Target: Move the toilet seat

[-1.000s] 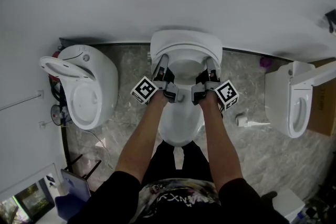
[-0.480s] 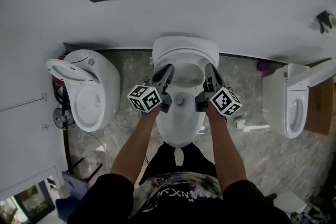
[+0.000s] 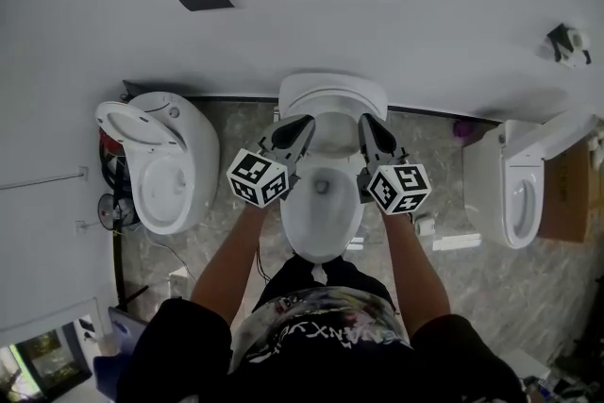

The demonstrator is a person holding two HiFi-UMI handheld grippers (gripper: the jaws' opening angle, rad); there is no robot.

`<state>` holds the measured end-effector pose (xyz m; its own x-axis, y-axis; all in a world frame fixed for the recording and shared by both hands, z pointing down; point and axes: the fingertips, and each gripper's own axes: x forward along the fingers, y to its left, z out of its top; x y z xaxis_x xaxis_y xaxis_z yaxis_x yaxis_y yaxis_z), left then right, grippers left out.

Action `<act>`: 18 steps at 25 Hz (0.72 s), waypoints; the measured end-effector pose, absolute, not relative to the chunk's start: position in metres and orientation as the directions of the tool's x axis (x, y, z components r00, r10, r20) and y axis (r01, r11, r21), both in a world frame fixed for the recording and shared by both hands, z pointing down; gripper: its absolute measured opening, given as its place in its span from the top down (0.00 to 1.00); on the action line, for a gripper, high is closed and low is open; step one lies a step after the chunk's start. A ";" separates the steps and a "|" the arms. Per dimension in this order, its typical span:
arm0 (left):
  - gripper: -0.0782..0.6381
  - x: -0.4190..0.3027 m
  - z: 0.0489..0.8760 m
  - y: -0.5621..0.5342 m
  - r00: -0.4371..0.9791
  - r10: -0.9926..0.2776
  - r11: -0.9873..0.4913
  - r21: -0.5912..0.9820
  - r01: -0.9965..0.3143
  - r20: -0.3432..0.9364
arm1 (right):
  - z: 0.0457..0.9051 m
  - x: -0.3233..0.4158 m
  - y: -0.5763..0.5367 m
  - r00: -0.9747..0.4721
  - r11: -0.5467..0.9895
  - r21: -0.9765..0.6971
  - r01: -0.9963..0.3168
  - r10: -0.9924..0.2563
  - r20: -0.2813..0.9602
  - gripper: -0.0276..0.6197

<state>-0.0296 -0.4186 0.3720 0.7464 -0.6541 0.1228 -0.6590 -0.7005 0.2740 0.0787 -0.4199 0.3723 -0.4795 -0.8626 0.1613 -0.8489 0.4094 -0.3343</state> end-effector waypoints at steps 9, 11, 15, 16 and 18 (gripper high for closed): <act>0.85 -0.039 0.300 -0.366 0.795 -0.603 -0.776 0.182 -0.604 0.072 | 0.284 0.045 -0.358 -0.603 0.603 -0.046 -0.797 -0.787 0.132 0.95; 0.85 -0.042 0.287 -0.353 0.804 -0.592 -0.788 0.165 -0.593 0.061 | 0.269 0.041 -0.345 -0.626 0.628 -0.021 -0.778 -0.771 0.120 0.95; 0.85 -0.043 0.261 -0.333 0.818 -0.573 -0.811 0.113 -0.574 0.046 | 0.246 0.035 -0.327 -0.666 0.671 0.011 -0.741 -0.738 0.107 0.95; 0.85 -0.044 0.255 -0.328 0.821 -0.570 -0.815 0.104 -0.571 0.041 | 0.242 0.033 -0.322 -0.675 0.679 0.008 -0.734 -0.730 0.107 0.95; 0.85 -0.047 0.245 -0.322 0.823 -0.567 -0.819 0.088 -0.568 0.034 | 0.235 0.030 -0.314 -0.688 0.692 0.002 -0.722 -0.718 0.106 0.95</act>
